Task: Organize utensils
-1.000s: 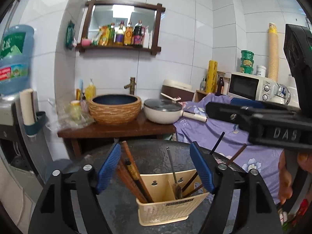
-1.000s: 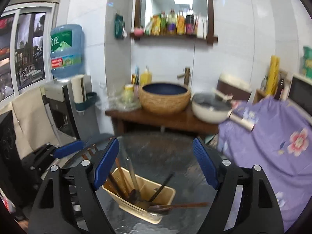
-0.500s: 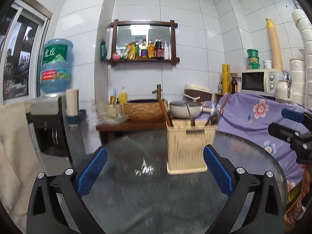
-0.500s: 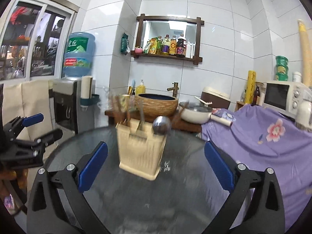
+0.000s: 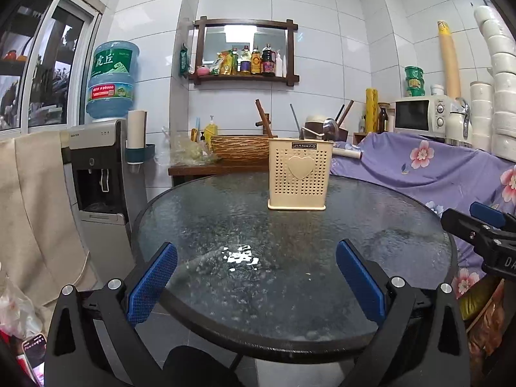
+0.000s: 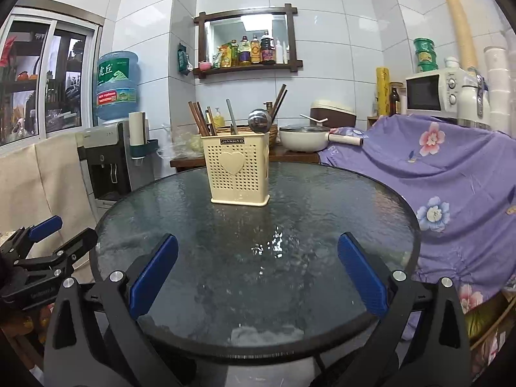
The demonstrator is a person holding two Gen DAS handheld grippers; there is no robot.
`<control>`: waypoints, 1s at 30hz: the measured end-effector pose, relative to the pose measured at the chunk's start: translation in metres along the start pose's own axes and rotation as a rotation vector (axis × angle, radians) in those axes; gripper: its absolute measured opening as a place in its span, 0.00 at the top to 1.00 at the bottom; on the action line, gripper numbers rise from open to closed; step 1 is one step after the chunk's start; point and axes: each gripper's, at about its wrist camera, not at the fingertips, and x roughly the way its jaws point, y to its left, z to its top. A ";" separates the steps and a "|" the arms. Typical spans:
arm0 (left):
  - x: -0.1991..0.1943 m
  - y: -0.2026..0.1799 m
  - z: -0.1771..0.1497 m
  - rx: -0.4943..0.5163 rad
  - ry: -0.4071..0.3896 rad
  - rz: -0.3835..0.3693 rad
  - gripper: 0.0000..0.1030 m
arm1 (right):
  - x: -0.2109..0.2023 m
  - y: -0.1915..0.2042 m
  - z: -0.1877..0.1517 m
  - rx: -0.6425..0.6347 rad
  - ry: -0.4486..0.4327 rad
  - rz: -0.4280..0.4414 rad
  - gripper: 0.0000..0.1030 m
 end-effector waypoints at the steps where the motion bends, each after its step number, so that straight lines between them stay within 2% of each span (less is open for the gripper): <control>1: -0.003 0.000 -0.001 -0.008 -0.008 -0.004 0.06 | -0.002 -0.001 -0.003 0.011 0.000 -0.003 0.05; 7: -0.002 -0.001 -0.007 -0.013 0.017 -0.004 0.06 | -0.010 -0.003 -0.011 0.026 -0.013 -0.020 0.05; 30: -0.006 -0.005 -0.007 0.016 0.008 0.013 0.06 | -0.008 0.001 -0.013 -0.001 -0.008 -0.008 0.05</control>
